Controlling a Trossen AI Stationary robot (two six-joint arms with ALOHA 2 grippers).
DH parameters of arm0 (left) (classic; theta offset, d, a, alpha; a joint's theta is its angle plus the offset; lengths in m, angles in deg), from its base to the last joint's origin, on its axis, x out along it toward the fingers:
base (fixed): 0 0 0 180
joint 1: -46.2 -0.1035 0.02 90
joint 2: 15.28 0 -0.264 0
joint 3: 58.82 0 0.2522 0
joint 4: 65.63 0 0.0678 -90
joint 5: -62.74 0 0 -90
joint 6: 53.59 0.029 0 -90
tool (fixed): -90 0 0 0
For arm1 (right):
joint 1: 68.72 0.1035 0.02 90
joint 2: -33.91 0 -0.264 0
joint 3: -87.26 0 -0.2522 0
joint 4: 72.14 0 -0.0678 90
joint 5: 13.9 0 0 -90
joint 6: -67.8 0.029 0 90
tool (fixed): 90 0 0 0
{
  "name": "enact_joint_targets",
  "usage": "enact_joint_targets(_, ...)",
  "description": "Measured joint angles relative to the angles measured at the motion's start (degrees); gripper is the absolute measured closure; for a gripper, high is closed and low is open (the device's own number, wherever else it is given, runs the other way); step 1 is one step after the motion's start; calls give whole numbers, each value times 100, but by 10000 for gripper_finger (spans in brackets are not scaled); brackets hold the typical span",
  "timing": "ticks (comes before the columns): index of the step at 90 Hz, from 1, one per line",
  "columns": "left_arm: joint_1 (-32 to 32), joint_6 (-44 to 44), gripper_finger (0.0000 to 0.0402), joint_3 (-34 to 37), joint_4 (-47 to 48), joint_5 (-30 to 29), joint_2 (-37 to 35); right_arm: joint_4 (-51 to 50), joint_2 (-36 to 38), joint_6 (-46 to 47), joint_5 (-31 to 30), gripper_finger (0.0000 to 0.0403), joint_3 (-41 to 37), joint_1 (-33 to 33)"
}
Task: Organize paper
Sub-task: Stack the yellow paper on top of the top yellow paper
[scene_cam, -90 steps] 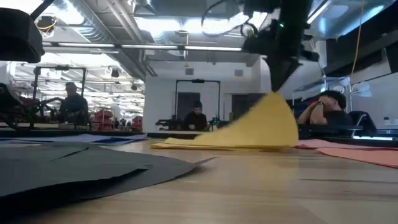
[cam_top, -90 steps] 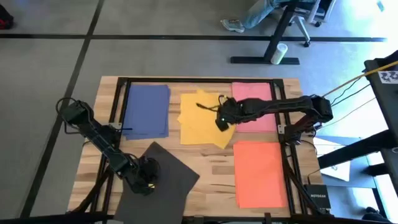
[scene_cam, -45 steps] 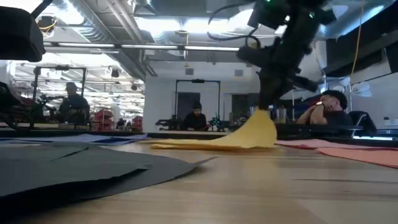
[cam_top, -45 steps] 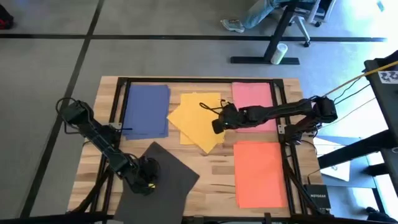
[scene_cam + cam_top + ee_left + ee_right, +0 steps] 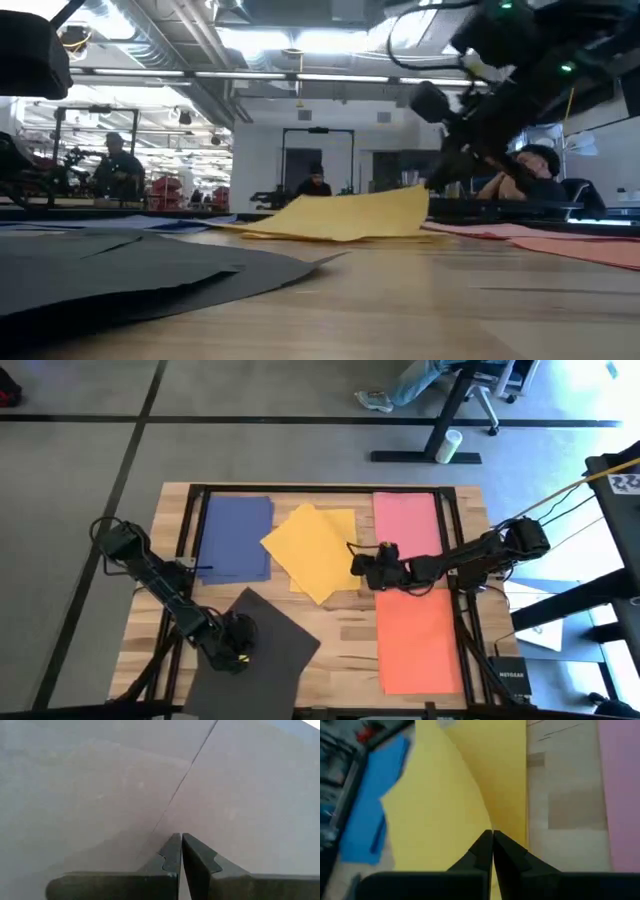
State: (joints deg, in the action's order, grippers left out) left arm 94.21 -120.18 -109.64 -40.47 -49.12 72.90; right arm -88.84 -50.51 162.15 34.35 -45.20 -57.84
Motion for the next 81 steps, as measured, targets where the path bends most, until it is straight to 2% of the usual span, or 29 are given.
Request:
enact_joint_targets(30, -92, 62, 402, 0, -2, -81, 0, -24, 0, 1951, -1234, 403, -380, 935)
enact_joint_targets(70, -173, 401, 402, 0, -4, -84, 0, 179, -7, 2102, -1269, 403, -378, 1014)
enact_joint_targets(81, -173, 409, 402, 0, -4, -84, 0, 279, -9, 2008, -1073, 403, -375, 1012)
